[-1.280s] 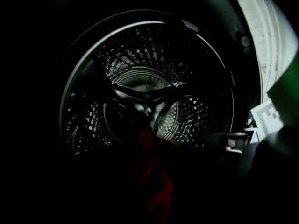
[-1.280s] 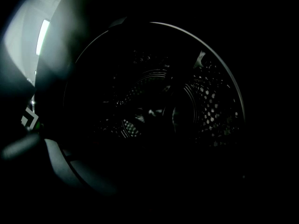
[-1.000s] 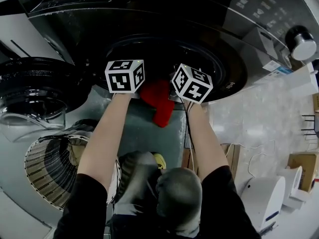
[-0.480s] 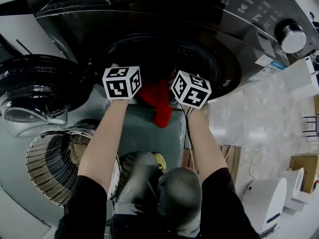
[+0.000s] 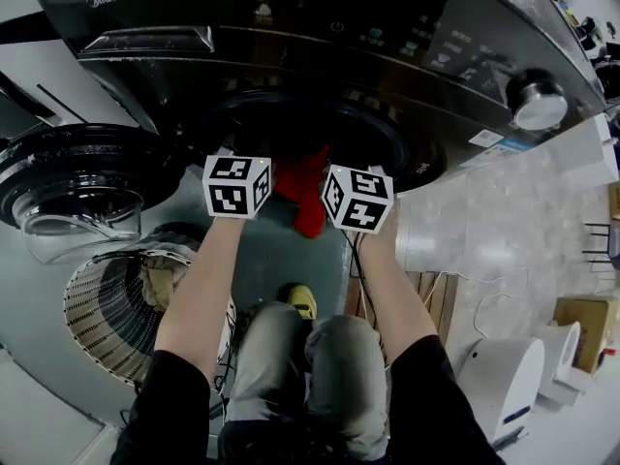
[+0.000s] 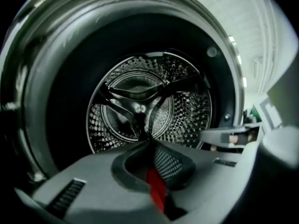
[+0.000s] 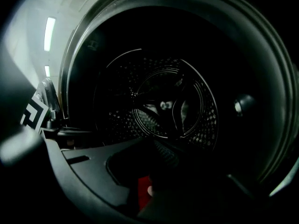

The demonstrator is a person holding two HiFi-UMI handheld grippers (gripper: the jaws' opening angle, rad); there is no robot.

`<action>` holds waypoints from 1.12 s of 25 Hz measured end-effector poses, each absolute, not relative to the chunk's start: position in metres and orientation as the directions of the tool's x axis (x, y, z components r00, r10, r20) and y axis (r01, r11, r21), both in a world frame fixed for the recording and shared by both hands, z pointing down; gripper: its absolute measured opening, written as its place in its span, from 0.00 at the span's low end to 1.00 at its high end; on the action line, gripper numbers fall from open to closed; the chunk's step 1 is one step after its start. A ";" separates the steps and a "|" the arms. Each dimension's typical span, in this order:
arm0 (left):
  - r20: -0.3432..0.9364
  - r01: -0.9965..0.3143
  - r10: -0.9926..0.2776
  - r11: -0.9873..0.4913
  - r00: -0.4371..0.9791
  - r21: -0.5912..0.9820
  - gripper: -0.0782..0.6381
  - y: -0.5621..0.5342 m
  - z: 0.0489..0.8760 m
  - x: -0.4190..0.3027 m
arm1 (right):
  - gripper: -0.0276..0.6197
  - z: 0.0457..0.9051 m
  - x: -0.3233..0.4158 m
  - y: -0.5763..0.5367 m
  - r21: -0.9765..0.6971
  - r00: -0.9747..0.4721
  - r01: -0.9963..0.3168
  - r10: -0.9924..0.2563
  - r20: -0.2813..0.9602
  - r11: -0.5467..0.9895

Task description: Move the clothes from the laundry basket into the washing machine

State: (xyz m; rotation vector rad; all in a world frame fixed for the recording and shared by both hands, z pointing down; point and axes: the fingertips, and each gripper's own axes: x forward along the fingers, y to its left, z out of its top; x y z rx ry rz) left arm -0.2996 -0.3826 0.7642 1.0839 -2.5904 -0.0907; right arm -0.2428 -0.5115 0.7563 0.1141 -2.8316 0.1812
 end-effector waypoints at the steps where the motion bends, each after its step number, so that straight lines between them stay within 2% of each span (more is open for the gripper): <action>1: 0.292 -0.683 -0.700 0.709 -0.651 0.177 0.12 -0.382 0.763 -0.295 | 0.05 0.752 -0.239 -0.509 -0.114 -0.950 -0.094 -0.055 0.307 0.989; 11: 0.362 -0.595 -0.647 0.761 -0.671 0.258 0.12 -0.340 0.710 -0.258 | 0.05 0.698 -0.191 -0.506 -0.163 -0.938 -0.129 -0.067 0.340 0.978; 23: 0.379 -0.587 -0.638 0.768 -0.670 0.255 0.12 -0.312 0.599 -0.199 | 0.05 0.594 -0.117 -0.507 -0.189 -0.921 -0.168 -0.085 0.381 0.968; 28: 0.368 -0.619 -0.647 0.757 -0.668 0.208 0.12 -0.302 0.538 -0.170 | 0.05 0.538 -0.087 -0.508 -0.195 -0.920 -0.187 -0.102 0.380 0.963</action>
